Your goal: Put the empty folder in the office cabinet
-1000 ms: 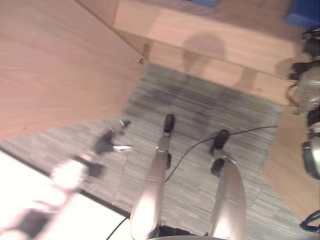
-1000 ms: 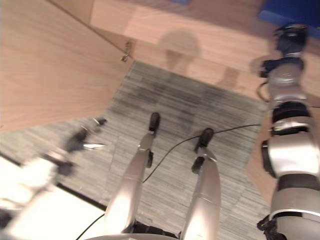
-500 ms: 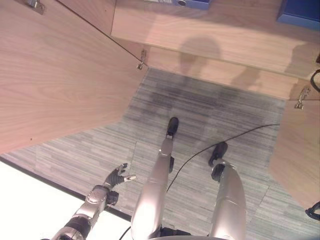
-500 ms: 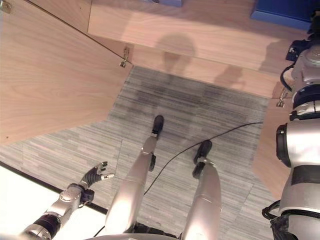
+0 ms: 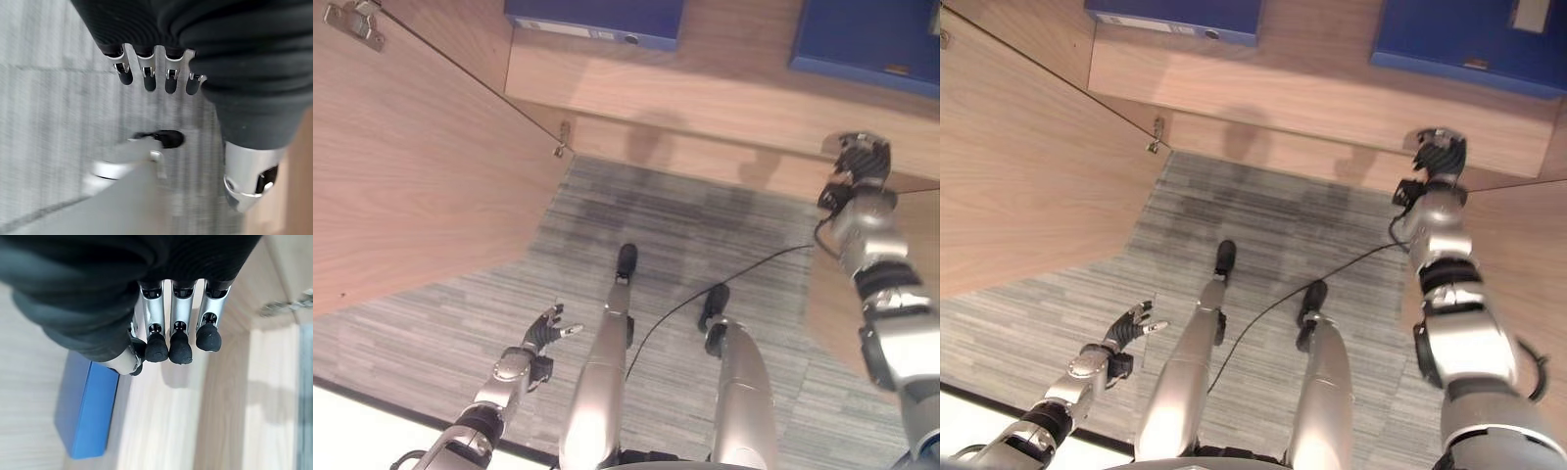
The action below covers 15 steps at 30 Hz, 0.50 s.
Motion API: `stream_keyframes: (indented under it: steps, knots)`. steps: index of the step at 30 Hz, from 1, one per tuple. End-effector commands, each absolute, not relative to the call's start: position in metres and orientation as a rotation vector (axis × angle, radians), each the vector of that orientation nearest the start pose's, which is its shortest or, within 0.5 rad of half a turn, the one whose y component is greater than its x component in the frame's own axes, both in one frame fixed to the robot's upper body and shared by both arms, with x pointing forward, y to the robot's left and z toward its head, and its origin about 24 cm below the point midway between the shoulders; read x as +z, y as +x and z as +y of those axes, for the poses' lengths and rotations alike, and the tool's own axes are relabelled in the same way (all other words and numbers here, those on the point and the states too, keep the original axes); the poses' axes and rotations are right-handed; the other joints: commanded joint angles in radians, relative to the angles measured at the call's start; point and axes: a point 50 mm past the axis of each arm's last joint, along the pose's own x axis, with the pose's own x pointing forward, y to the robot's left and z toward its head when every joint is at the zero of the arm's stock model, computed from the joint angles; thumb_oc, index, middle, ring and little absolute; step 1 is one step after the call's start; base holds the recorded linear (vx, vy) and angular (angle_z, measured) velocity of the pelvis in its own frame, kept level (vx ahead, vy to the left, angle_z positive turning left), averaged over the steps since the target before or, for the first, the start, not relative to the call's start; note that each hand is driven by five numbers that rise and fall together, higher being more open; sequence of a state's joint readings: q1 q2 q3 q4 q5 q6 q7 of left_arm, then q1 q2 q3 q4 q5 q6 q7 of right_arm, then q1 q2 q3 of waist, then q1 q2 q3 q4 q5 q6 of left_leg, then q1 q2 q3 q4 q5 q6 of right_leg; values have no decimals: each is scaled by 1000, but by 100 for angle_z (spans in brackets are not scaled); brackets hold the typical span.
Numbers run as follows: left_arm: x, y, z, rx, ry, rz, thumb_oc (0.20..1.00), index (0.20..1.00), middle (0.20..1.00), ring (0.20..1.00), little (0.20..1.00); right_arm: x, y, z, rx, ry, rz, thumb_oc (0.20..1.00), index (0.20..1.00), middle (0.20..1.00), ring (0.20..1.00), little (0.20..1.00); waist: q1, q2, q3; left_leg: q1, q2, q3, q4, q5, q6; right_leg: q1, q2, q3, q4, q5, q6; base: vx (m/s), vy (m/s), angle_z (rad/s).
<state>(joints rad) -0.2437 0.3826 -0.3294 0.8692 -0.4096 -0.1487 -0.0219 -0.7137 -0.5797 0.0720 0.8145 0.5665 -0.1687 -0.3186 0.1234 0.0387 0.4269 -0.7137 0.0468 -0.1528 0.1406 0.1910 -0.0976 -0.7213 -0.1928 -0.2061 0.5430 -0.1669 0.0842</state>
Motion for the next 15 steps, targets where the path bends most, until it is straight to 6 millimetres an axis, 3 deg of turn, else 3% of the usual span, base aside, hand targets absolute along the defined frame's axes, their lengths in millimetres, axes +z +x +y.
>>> stream_keyframes:
  steps: [1,4,5,9,11,12,13,15]
  knots:
    - [-79,245,224,14,126,607,1000,1000,1000,1000,1000,140,350,-310,-563,-4,-197,200,200,200,200,200,12,1,-35,30,77,18,-17,-78,-39,101,-2,43,-101,7,46,17,21,-5]
    - [-79,249,218,20,112,607,1000,1000,1000,1000,1000,96,333,-293,-509,-13,-109,200,200,200,200,200,-4,-24,-56,66,83,19,-22,-85,-38,142,2,42,-131,16,46,25,11,-7]
    - [-82,248,216,28,103,621,1000,1000,1000,1000,1000,67,321,-282,-478,1,-35,200,200,200,200,200,-14,-40,-68,88,86,20,-22,-89,-38,169,5,43,-146,22,47,31,26,-8]
    - [-87,246,210,37,78,644,1000,1000,1000,1000,1000,22,295,-256,-391,14,84,200,200,200,200,200,-32,-72,-85,154,96,25,-28,-98,-37,237,7,42,-176,33,49,6,10,-1]
    - [-89,243,209,43,70,656,1000,1000,1000,1000,1000,12,289,-249,-368,24,116,200,200,200,200,200,-35,-80,-88,178,97,29,-31,-101,-38,264,9,42,-191,36,51,24,27,-6]
    - [-92,241,207,43,64,668,1000,1000,1000,1000,1000,4,283,-243,-348,34,143,416,416,416,416,416,-38,-87,-92,202,100,32,-35,-104,-38,284,9,45,-202,40,53,47,39,-8]
    - [-94,239,206,48,57,675,1000,1000,1000,1000,1000,-4,277,-239,-326,37,169,1000,1000,1000,1000,1000,-41,-95,-95,224,103,36,-39,-107,-37,310,10,44,-214,45,55,27,80,-10]
    - [-99,232,207,63,48,699,1000,1000,1000,1000,1000,-21,261,-229,-263,32,236,1000,1000,1000,1000,1000,-49,-106,-111,287,111,46,-52,-110,-36,367,12,42,-248,67,62,22,90,-12]
